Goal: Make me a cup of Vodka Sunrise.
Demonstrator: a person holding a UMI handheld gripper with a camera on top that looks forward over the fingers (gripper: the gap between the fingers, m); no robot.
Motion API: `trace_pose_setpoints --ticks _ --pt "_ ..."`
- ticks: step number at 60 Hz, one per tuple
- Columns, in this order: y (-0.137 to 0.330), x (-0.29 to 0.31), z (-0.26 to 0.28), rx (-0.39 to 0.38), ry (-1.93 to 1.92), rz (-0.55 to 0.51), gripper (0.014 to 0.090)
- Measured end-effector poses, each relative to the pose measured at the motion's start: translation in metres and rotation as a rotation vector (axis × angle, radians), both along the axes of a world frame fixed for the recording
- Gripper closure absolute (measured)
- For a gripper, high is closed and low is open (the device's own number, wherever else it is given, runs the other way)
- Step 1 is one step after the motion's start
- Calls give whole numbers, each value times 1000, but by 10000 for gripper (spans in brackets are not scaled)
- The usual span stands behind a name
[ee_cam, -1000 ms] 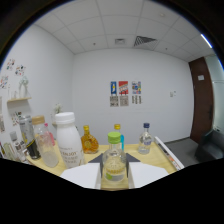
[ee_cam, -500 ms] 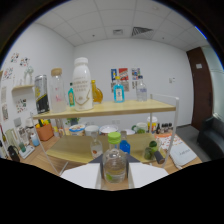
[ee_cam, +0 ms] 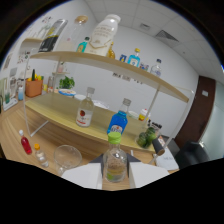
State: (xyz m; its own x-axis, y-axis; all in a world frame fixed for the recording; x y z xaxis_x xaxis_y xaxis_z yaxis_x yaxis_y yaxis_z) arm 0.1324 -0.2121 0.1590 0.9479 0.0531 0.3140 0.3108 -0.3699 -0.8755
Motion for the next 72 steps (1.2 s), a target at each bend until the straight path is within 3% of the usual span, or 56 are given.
trace_pose_setpoints --ticks 26,42,51,60,72 --pt "20 -13 48 26 -1159 273 694" --pt "21 -22 36 -39 -1618 410 695" --pt "20 -19 27 -73 -1690 441 694" --pt "20 -21 33 -43 -1628 432 693" --pt "11 -38 91 145 -1125 312 695"
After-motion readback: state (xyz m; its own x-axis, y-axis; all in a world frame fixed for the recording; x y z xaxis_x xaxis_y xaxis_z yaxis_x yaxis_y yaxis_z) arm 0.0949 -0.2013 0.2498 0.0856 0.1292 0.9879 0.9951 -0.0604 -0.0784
